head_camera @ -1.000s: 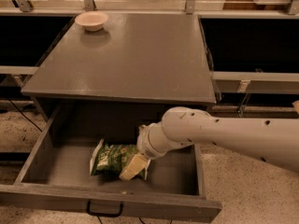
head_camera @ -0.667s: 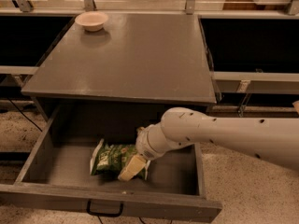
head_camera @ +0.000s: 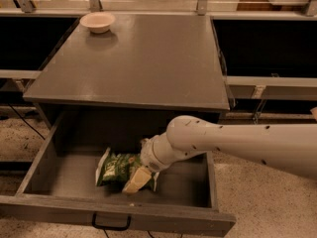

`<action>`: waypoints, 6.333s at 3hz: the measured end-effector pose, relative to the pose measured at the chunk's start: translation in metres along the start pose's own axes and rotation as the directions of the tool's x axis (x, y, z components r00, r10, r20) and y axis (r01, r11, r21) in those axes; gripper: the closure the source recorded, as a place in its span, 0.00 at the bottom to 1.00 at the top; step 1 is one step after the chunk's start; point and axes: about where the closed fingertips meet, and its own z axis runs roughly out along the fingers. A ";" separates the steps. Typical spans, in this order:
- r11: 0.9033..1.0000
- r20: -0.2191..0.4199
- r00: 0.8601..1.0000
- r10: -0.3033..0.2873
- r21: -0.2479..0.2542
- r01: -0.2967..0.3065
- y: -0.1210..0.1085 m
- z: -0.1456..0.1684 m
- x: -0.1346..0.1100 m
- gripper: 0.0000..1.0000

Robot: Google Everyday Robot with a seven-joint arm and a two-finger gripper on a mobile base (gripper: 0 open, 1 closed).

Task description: Pick green jalapeno chip bag from top drawer and place on counter

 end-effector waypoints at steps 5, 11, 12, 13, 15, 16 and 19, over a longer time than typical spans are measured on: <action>0.999 0.046 0.999 -0.019 0.039 0.017 0.002 0.019 0.003 0.66; 0.981 -0.018 0.991 -0.136 0.139 0.137 0.015 -0.067 -0.039 1.00; 0.959 -0.061 0.989 -0.135 0.242 0.146 -0.001 -0.122 -0.045 1.00; 0.921 -0.085 0.989 -0.118 0.363 0.141 -0.015 -0.177 -0.051 1.00; 0.897 -0.092 0.991 -0.095 0.423 0.125 -0.021 -0.199 -0.048 1.00; 0.841 -0.113 0.992 -0.048 0.532 0.101 -0.039 -0.248 -0.039 1.00; 0.801 -0.133 0.989 -0.062 0.585 0.129 -0.060 -0.274 -0.055 1.00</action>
Offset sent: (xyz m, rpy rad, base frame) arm 0.0021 0.0099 -0.0214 0.0455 -0.0793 -0.0355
